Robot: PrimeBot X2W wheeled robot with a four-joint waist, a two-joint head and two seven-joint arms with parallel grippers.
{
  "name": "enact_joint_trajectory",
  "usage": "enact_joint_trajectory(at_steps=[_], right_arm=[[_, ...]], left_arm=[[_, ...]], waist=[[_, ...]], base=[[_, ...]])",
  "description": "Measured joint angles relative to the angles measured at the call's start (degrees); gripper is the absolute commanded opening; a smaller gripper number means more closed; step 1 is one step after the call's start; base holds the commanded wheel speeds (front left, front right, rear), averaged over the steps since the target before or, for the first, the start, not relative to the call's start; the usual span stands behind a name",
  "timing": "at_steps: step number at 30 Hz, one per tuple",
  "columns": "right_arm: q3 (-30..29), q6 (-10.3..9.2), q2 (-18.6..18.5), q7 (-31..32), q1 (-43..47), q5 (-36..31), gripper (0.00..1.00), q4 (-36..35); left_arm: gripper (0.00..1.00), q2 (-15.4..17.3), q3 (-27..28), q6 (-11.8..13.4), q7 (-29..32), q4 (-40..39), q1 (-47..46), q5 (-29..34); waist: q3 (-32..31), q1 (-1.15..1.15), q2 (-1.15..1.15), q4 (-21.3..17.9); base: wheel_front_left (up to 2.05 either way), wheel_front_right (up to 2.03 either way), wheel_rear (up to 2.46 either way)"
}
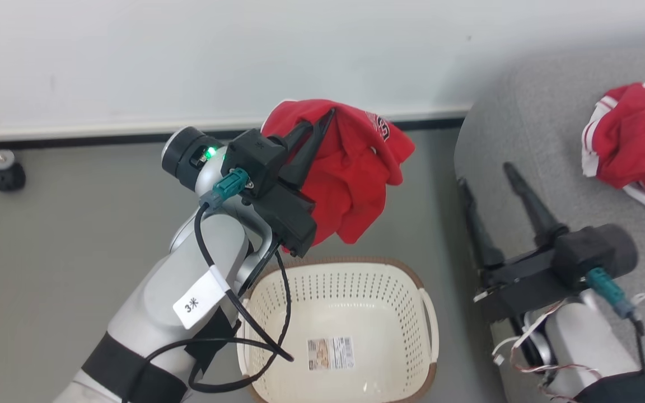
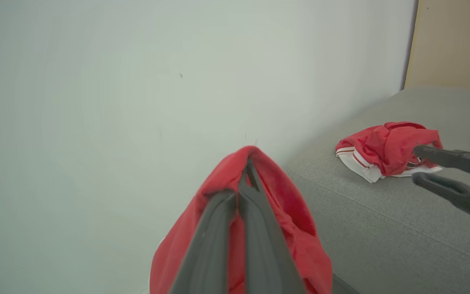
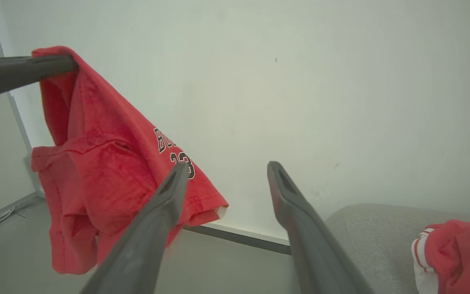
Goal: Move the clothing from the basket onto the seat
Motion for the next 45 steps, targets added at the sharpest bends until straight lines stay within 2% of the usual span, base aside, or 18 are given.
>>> enact_joint_trajectory(at_steps=[12,24,31,41,42,43,44,45], right_arm=[[8.88,2.98,3.45,0.0,2.66,-0.05,1.0,7.49],[14.37,3.67,3.77,0.01,6.35,0.86,1.0,9.98],[17.3,3.98,4.05,0.09,5.44,0.99,1.0,12.5],[21.35,3.99,4.76,0.55,-0.79,1.87,1.0,17.3],[21.93,3.99,4.81,0.57,-1.44,2.01,0.73,17.86],[22.52,3.99,4.85,0.58,-2.03,2.19,0.42,18.4],[23.05,3.99,4.88,0.59,-2.57,2.41,0.38,18.9],[23.52,3.99,4.91,0.59,-3.07,2.43,0.16,19.44]], left_arm=[[0.0,-0.42,-1.98,-0.11,0.0,2.58,5.53,-2.23],[0.0,-0.57,-4.24,-0.13,0.0,-1.55,11.16,-3.14],[0.0,-0.63,-4.97,-0.09,0.02,-4.45,12.66,-3.2],[0.0,-0.63,-5.99,0.26,0.85,-8.23,13.77,-3.2],[0.0,-0.63,-6.05,0.44,1.07,-8.43,13.77,-3.2],[0.0,-0.62,-6.04,0.48,1.27,-8.6,13.77,-3.2],[0.0,-0.62,-6.05,0.49,1.29,-8.76,13.77,-3.21],[0.0,-0.62,-6.05,0.54,1.38,-8.93,13.78,-3.21]], waist=[[-10.28,0.0,0.0,0.36],[-18.3,0.0,0.0,1.45],[-20.18,0.0,0.0,2.72],[-20.04,0.01,0.01,3.71],[-19.98,0.01,0.01,3.81],[-19.92,0.01,0.01,3.9],[-19.86,0.01,0.01,3.99],[-19.79,0.01,0.01,4.06]], base=[[0.0,0.0,0.0],[0.0,0.0,0.0],[0.0,0.0,0.0],[0.0,0.0,0.0],[0.0,0.0,0.0],[0.0,0.0,0.0],[0.0,0.0,0.0],[0.0,0.0,0.0]])
